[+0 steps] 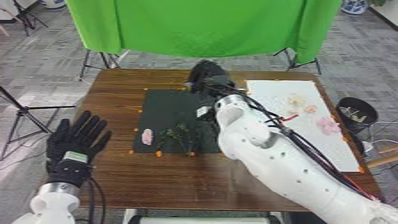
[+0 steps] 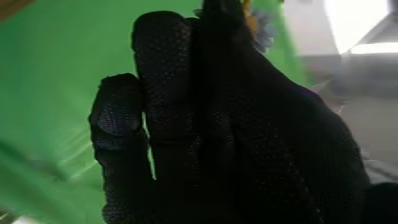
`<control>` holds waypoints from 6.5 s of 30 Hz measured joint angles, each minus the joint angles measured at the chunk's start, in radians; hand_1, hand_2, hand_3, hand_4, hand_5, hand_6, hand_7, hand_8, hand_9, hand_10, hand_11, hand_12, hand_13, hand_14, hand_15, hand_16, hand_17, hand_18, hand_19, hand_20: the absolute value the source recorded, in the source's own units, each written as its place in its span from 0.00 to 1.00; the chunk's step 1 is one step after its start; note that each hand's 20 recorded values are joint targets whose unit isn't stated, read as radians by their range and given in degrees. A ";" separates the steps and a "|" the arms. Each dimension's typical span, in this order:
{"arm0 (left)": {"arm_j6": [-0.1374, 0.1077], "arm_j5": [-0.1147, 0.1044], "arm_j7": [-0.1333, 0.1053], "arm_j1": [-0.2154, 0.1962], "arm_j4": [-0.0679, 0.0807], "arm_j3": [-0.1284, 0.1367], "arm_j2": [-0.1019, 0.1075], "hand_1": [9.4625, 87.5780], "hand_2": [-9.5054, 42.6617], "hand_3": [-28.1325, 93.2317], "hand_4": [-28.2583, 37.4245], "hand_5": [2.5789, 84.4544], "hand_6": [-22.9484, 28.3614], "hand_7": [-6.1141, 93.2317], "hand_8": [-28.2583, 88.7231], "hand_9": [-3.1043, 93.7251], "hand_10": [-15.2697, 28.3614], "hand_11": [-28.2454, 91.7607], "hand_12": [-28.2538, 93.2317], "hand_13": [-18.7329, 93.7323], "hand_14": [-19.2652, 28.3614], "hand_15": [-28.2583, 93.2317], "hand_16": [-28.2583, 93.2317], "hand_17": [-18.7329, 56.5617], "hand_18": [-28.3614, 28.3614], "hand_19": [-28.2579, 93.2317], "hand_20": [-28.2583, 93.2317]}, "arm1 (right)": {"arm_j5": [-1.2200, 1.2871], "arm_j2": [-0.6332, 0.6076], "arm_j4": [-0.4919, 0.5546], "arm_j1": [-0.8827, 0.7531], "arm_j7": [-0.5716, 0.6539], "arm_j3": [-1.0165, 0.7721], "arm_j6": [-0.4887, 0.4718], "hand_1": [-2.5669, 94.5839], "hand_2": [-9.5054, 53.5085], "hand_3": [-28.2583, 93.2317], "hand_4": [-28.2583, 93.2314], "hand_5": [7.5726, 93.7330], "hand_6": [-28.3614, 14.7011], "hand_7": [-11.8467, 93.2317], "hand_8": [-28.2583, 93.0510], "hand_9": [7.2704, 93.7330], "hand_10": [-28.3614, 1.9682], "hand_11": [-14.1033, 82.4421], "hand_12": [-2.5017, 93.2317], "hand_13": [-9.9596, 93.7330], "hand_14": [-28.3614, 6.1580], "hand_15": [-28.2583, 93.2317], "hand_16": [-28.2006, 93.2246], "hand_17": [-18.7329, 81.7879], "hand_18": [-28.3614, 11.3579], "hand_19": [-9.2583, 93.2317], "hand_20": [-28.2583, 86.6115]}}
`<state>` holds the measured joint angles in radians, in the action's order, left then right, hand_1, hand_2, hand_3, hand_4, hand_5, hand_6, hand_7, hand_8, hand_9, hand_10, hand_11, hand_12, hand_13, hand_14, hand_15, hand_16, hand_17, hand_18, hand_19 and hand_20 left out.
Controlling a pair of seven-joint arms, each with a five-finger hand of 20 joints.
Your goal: Arrange flowers
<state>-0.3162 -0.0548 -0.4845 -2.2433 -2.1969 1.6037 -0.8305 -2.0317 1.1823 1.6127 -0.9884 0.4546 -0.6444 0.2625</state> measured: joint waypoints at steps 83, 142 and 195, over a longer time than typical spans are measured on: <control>-0.049 -0.042 -0.064 0.082 0.017 -0.058 0.039 0.24 0.50 0.82 0.00 0.48 0.63 0.23 0.16 0.43 0.72 0.43 0.34 0.42 0.73 0.56 0.18 0.14 0.77 0.57 0.32 | -0.229 0.185 -0.140 0.014 0.082 0.108 -0.367 0.70 0.00 0.76 0.00 0.68 0.69 0.34 0.16 0.87 0.72 0.33 0.53 0.83 0.69 0.60 0.62 0.55 0.18 0.86 0.54; -0.016 -0.036 -0.086 -0.027 -0.012 0.022 0.011 0.24 0.50 0.82 0.00 0.48 0.63 0.23 0.16 0.43 0.72 0.43 0.34 0.42 0.73 0.56 0.18 0.14 0.77 0.57 0.32 | -0.041 -0.437 0.360 -0.587 0.415 -0.792 -0.585 0.48 0.00 0.88 0.00 0.47 0.50 0.23 0.15 0.41 0.36 0.22 0.16 0.58 0.36 0.53 0.36 0.45 0.13 0.79 0.44; -0.035 -0.056 -0.079 -0.058 -0.031 0.036 0.002 0.24 0.50 0.82 0.00 0.48 0.63 0.23 0.16 0.43 0.72 0.43 0.34 0.42 0.73 0.56 0.18 0.14 0.77 0.57 0.32 | -0.254 -0.243 0.401 -0.181 -0.103 -0.087 -0.355 0.62 0.07 0.79 0.00 0.79 0.68 0.33 0.22 0.81 0.60 0.23 0.27 0.79 0.62 0.45 0.52 0.51 0.20 0.81 0.50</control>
<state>-0.3516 -0.1107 -0.5634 -2.3009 -2.2275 1.6394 -0.8285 -2.2855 0.9395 2.0137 -1.1691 0.3512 -0.7313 -0.0929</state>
